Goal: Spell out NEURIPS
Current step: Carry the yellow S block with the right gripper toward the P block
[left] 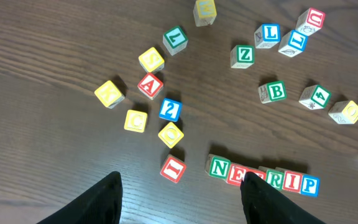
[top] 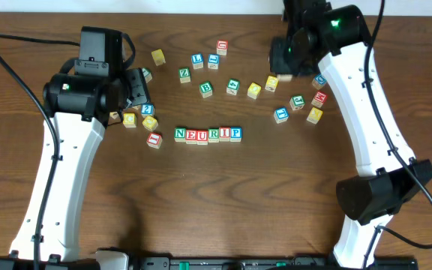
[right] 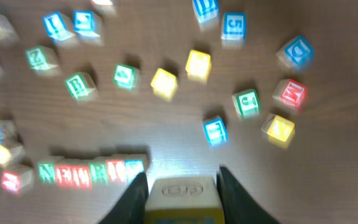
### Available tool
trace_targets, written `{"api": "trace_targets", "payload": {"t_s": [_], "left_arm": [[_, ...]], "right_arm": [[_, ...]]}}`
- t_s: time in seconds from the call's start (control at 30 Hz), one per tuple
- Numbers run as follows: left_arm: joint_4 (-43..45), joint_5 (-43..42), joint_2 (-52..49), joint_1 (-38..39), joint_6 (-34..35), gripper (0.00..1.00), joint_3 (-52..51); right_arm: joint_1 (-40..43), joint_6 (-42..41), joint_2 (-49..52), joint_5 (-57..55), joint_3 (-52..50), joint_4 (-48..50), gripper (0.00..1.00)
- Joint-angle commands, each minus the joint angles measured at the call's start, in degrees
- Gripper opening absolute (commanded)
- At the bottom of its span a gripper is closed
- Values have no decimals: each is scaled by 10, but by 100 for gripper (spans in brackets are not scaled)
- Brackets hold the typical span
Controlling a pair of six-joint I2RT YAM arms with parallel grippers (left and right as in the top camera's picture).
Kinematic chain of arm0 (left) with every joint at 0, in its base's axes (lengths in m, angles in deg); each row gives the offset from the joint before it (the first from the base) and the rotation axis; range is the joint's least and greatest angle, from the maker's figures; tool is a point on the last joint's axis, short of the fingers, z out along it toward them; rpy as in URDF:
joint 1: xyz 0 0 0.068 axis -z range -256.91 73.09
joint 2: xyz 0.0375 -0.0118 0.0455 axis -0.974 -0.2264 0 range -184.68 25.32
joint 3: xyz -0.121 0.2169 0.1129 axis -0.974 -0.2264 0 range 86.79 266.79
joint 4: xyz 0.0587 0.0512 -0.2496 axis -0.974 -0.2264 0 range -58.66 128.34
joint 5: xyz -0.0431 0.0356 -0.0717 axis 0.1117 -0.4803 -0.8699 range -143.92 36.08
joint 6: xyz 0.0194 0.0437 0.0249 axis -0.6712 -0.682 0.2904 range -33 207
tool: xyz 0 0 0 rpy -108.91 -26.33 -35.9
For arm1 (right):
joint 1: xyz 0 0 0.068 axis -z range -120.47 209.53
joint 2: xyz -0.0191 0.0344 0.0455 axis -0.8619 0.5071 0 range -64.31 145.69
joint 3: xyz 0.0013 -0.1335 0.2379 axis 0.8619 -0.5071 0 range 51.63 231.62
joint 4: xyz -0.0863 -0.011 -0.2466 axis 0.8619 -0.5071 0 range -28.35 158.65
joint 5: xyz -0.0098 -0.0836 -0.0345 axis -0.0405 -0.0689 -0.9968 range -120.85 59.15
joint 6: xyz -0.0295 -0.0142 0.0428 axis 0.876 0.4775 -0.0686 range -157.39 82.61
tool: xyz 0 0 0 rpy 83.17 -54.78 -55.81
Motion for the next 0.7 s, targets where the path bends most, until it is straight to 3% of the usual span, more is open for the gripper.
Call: {"api": "trace_targets", "payload": {"t_s": [0.0, 0.2, 0.67], "left_arm": [[0, 10, -6, -2, -5, 60, 3], [1, 10, -6, -2, -5, 60, 3], [1, 10, -6, -2, -5, 60, 3]], "right_arm": [[-6, 8, 15, 13, -18, -38, 17], [-29, 0, 16, 29, -115, -12, 17], [-78, -26, 16, 39, -352, 196, 14]]}}
